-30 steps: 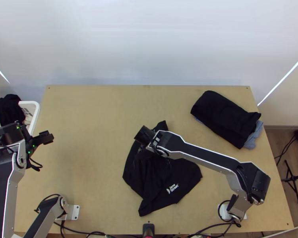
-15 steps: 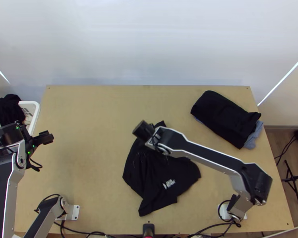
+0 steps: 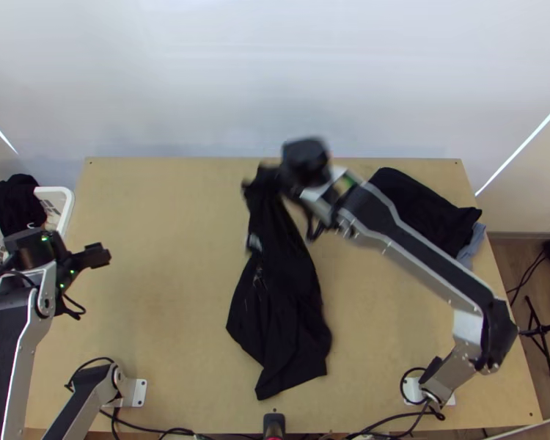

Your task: Fold the t-shirt

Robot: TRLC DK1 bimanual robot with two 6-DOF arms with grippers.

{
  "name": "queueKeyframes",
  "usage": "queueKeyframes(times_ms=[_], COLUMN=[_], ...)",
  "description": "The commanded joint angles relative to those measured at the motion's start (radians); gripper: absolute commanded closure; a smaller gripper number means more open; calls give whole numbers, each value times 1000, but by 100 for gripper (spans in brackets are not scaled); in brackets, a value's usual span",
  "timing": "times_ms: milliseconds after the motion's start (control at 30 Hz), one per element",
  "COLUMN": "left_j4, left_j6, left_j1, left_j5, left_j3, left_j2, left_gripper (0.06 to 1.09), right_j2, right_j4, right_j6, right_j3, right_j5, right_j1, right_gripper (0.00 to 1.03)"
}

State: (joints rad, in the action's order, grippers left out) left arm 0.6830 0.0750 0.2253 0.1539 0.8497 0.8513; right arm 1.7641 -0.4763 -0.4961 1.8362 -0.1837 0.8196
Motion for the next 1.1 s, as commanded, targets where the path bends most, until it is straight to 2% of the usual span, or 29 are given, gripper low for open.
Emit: queueKeyframes(times_ms=[0,167,300,400,567,800,1067], left_j4=[47,72,145,176,141,12,-71], left_j6=[22,65,52,23,6,11,17], left_j1=[-181,-336,-491,-621,-767,-816,-810], left_j5=[-25,-91,-154,-160,-168,-186,-185], left_j3=[5,6,-14,-24,-32,-11,60], left_j2=[-49,-66,-60,-52,11,117,196], left_gripper=[10,10,9,10,10,10,10], right_j2=[58,98,115,126,163,222,133], right_j4=[94,94,94,93,90,82,34], right_j6=[13,14,13,-4,-6,-4,-12], right_j3=[181,262,259,261,299,416,413], right_j5=[3,3,3,3,-3,-10,-8], right_j1=[-197,-274,-301,-315,-327,-335,-274], right_gripper=[100,100,100,100,100,100,100])
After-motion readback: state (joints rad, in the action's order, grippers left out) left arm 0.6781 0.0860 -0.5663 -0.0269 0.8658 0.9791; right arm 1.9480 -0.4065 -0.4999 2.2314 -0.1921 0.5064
